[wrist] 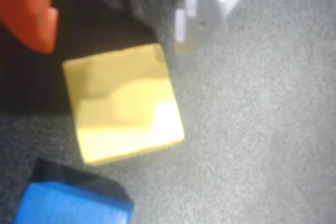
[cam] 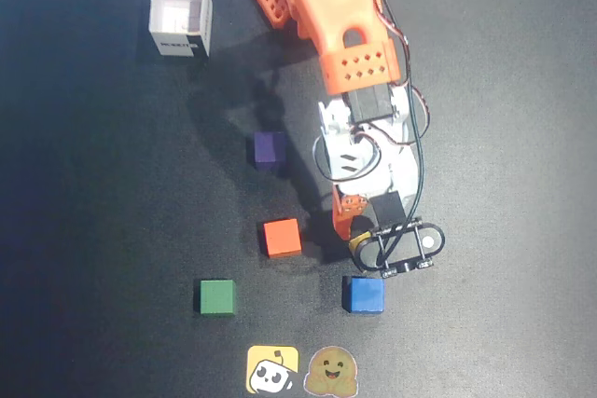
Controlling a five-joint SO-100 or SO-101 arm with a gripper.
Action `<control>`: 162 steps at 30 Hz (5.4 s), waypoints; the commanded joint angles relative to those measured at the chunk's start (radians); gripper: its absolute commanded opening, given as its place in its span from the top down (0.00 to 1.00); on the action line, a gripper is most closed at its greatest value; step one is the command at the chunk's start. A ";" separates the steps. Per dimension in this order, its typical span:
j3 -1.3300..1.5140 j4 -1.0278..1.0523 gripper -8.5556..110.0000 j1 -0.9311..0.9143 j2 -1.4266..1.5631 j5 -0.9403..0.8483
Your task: Put the yellow cube on top of the red cube.
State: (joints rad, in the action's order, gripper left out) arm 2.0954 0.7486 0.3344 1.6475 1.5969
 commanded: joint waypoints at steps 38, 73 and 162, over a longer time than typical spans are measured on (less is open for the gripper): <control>-0.104 -0.106 0.87 0.014 -0.179 -0.141; 0.239 0.276 0.88 0.005 0.512 -0.048; 0.413 0.181 0.78 0.057 0.827 0.150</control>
State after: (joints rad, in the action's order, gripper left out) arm 2.5111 0.9050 0.4019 2.3807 1.7441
